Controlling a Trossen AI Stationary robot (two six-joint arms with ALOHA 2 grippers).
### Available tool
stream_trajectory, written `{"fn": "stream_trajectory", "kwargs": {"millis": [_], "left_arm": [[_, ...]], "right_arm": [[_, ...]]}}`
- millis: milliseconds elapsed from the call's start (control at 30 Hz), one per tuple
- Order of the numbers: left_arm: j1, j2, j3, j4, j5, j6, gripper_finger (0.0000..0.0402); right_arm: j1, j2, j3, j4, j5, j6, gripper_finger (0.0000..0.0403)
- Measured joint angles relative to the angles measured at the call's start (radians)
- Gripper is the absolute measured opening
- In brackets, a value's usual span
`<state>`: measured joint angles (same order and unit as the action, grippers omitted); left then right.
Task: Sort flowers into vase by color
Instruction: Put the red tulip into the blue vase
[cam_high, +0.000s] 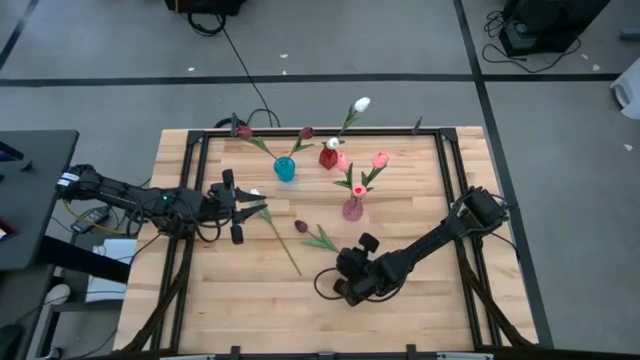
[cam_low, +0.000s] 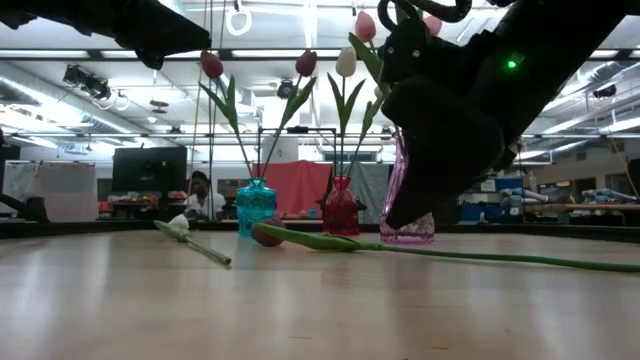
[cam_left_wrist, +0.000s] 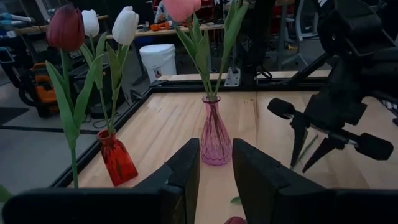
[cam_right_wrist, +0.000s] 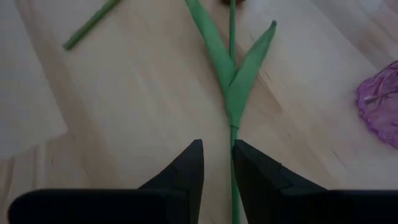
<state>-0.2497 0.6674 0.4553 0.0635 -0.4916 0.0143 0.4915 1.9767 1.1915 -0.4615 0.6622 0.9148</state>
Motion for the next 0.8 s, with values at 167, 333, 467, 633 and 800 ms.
{"fn": "stream_trajectory", "kwargs": {"millis": [167,333,467,633,800], "left_arm": [[0.0,0.0,0.0,-0.013,0.0,0.0,0.0099],[0.0,0.0,0.0,-0.035,0.0,-0.003,0.0099],[0.0,0.0,0.0,-0.055,0.0,-0.02,0.0099],[0.0,0.0,0.0,-0.091,0.0,-0.027,0.0099],[0.0,0.0,0.0,-0.091,0.0,-0.027,0.0099]], "right_arm": [[-0.039,0.002,-0.025,0.063,-0.021,-0.064,0.0099],[-0.088,0.002,-0.091,0.23,-0.078,-0.133,0.0099],[-0.108,0.002,-0.116,0.244,-0.078,-0.137,0.0099],[-0.107,0.001,-0.116,0.241,-0.081,-0.132,0.0098],[-0.107,0.0,-0.115,0.213,-0.124,-0.122,0.0097]]}}
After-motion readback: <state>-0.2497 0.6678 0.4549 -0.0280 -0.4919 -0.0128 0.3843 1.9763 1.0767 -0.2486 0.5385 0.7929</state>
